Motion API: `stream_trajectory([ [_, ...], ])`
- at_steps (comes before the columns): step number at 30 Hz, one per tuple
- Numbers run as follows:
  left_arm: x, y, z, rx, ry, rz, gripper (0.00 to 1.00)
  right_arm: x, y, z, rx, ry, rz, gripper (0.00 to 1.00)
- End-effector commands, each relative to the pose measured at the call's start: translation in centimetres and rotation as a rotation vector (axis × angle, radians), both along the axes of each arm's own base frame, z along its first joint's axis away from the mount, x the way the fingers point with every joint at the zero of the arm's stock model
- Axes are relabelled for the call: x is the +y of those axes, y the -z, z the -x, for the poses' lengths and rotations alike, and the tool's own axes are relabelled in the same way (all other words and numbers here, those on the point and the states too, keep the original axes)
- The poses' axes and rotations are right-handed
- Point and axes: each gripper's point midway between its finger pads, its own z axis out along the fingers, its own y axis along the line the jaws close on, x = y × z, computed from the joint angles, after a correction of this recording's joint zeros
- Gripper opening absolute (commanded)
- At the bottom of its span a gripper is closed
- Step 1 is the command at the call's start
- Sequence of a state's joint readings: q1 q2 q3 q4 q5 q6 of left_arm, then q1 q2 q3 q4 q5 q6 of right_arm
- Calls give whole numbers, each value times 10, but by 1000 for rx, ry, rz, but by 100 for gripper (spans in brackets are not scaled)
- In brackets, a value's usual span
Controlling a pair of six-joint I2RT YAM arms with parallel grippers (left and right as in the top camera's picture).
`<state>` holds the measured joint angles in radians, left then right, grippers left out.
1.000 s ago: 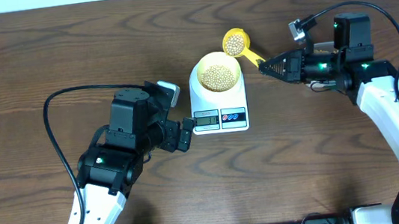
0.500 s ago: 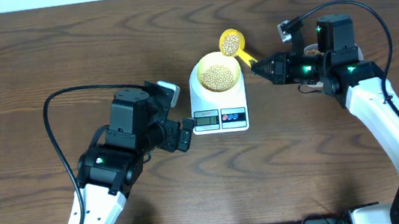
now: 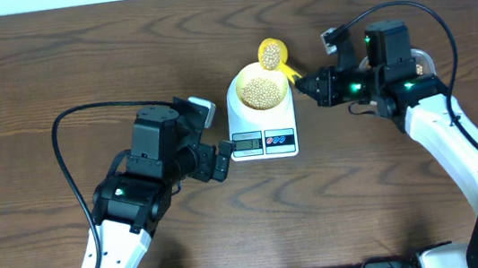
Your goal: Scoop item into bowl and weigh 50g on scale
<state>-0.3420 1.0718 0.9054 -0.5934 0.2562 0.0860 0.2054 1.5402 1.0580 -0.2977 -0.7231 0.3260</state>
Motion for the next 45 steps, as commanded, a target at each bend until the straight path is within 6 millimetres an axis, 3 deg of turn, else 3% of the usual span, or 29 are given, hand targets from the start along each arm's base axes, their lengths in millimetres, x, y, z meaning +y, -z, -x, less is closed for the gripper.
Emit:
stream_trajectory([
  [1, 2, 0, -2, -8, -4, -7, 98, 9, 1, 3, -35, -39, 25, 1],
  [8, 2, 0, -2, -8, -4, -7, 98, 4, 14, 4, -49, -37, 117, 1],
  [20, 2, 0, -2, -8, -4, -7, 98, 0, 19, 3, -128, -89, 196, 1],
  [30, 2, 0, -2, -8, -4, -7, 98, 6, 24, 8, -234, -187, 291, 1],
  [45, 2, 0, -2, -8, -4, -7, 98, 3, 32, 9, -221, -178, 350, 1],
])
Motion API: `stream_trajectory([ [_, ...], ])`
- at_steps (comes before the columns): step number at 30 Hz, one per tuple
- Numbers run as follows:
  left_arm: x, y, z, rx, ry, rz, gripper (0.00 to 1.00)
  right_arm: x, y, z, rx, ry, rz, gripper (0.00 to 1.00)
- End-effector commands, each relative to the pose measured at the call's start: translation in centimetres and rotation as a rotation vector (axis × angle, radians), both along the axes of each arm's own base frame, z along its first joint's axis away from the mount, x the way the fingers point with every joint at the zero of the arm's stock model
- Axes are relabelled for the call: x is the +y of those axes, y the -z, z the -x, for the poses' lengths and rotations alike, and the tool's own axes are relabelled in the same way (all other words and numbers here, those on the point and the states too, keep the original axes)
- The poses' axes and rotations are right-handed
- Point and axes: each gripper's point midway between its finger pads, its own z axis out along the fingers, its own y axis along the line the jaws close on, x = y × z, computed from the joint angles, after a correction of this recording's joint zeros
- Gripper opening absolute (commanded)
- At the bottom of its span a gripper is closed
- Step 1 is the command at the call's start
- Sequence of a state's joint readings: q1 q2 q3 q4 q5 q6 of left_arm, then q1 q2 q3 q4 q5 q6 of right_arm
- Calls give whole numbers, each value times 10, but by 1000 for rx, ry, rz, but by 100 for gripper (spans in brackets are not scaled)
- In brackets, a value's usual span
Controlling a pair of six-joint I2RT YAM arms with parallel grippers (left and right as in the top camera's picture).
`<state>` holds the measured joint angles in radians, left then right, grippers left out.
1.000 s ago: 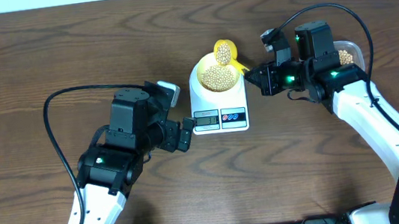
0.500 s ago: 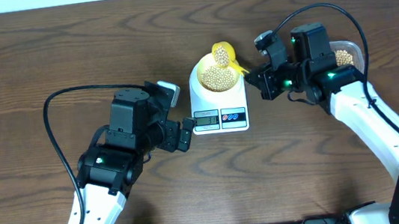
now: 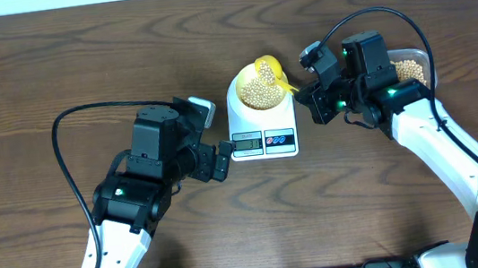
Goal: Scoop item into bowl and weigh 50g on scale
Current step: 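Hold the tilted scoop over the bowl with the right gripper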
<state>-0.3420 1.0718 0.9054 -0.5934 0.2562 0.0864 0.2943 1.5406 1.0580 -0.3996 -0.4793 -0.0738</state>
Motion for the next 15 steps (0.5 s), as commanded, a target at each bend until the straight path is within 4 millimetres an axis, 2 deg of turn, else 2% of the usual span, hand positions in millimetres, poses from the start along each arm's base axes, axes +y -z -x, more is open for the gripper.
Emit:
stream_trajectory([
  [1, 2, 0, -2, -8, -4, -7, 98, 4, -1, 1, 8, -8, -14, 1],
  [15, 2, 0, -2, -8, -5, -7, 98, 6, -3, 1, -26, -49, -4, 1],
])
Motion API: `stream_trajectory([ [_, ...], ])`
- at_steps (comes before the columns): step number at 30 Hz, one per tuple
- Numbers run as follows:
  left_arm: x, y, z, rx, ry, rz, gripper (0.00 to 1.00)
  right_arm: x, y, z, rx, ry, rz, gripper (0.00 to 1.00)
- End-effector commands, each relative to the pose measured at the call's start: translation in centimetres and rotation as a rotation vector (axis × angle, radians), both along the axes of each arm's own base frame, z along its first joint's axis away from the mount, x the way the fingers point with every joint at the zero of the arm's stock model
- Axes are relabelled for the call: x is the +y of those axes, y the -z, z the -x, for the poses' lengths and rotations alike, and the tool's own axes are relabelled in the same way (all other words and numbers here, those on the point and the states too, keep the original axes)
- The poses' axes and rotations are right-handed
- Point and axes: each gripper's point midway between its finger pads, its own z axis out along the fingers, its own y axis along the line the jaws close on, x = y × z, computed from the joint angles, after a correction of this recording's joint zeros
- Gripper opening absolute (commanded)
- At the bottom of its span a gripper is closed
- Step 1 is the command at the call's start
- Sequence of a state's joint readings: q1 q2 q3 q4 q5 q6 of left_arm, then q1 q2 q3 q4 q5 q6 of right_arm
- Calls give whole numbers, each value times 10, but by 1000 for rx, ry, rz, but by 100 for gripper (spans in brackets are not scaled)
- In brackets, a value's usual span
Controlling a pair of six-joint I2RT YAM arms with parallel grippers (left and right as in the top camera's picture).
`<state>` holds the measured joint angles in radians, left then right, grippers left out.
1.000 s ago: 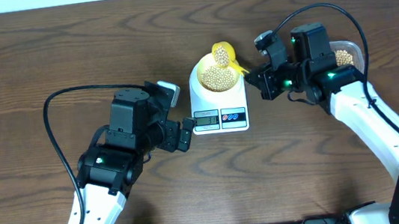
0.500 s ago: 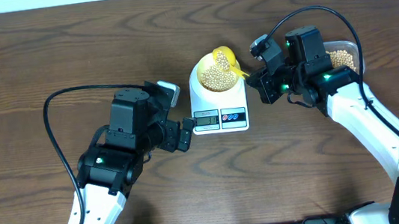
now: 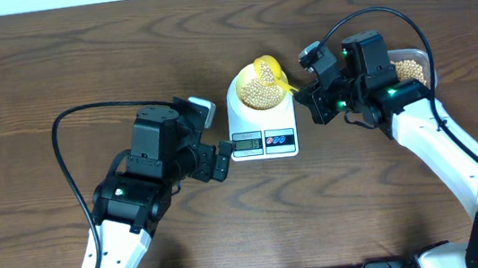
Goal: Scoop item into bowl and weigh 50g on scale
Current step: 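Hold the tilted scoop over the bowl with the right gripper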
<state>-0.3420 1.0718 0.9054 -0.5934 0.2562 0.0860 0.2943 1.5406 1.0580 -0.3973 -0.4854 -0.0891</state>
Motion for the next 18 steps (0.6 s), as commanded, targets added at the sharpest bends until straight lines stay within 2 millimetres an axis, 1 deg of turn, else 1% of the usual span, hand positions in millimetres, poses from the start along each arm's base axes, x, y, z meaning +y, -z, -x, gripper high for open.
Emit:
stream_trajectory([
  [1, 2, 0, -2, -8, -4, -7, 98, 5, -2, 1, -16, -34, -5, 1],
  [18, 2, 0, -2, -8, -4, -7, 98, 5, -2, 1, -32, -50, 4, 1],
])
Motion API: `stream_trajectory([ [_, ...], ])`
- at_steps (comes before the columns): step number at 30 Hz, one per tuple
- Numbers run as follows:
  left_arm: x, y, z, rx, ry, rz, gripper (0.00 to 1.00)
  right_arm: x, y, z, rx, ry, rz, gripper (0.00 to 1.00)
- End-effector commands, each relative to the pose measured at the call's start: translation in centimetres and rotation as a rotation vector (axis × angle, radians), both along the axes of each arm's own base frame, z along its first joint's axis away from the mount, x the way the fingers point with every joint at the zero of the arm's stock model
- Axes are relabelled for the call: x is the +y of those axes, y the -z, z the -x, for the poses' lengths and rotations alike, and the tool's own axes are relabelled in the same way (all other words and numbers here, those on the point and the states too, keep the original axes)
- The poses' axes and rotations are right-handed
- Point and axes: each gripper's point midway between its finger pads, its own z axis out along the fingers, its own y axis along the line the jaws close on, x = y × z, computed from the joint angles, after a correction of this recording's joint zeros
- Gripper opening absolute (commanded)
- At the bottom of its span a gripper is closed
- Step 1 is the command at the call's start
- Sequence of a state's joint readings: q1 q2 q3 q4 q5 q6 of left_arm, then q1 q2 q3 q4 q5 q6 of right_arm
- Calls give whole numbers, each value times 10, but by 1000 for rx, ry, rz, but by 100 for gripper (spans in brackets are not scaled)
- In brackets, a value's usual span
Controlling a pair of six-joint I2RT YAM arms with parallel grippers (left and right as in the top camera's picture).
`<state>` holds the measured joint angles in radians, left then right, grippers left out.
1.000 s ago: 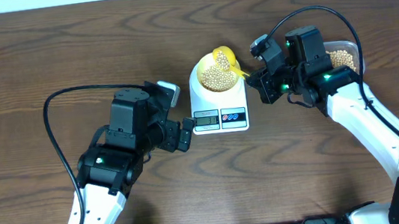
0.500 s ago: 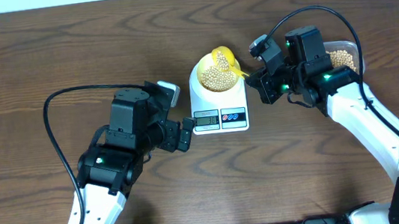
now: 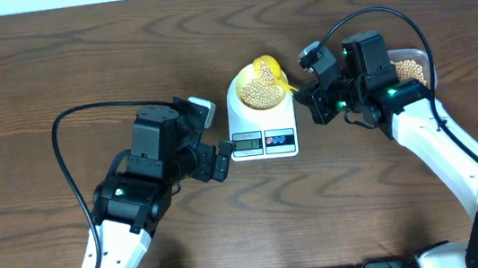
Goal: Scoop item into bowl and weigh 50g on scale
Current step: 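Hold the tilted scoop over the bowl with the right gripper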
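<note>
A white scale (image 3: 263, 136) stands mid-table with a white bowl (image 3: 236, 95) of pale beans (image 3: 257, 90) on it. A yellow scoop (image 3: 268, 67) is tipped over the bowl's far right rim, beans heaped under it. My right gripper (image 3: 305, 92) is shut on the scoop's handle, just right of the bowl. My left gripper (image 3: 223, 160) hovers at the scale's left front corner, beside the display; whether its fingers are open or shut cannot be told from above.
A clear container (image 3: 412, 66) of the same beans sits at the right, partly hidden behind my right arm. Black cables loop from both arms over the wooden table (image 3: 77, 62).
At first my right gripper held the scoop full of beans just beyond the bowl's far right rim. By 1.1 s ago the scoop was tipped over the bowl, with the beans heaped in it. It has stayed there since, and my left arm has not moved.
</note>
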<state>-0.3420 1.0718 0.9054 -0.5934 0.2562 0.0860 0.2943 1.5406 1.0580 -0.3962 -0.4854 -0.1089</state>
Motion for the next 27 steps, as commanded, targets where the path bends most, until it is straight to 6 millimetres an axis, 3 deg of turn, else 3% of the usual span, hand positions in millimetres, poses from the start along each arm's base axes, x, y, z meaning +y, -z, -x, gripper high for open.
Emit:
stream_trajectory([
  [1, 2, 0, -2, -8, -4, -7, 98, 5, -2, 1, -18, -37, -4, 1],
  [27, 2, 0, -2, -8, -4, -7, 98, 5, -1, 2, -86, -117, 45, 1],
])
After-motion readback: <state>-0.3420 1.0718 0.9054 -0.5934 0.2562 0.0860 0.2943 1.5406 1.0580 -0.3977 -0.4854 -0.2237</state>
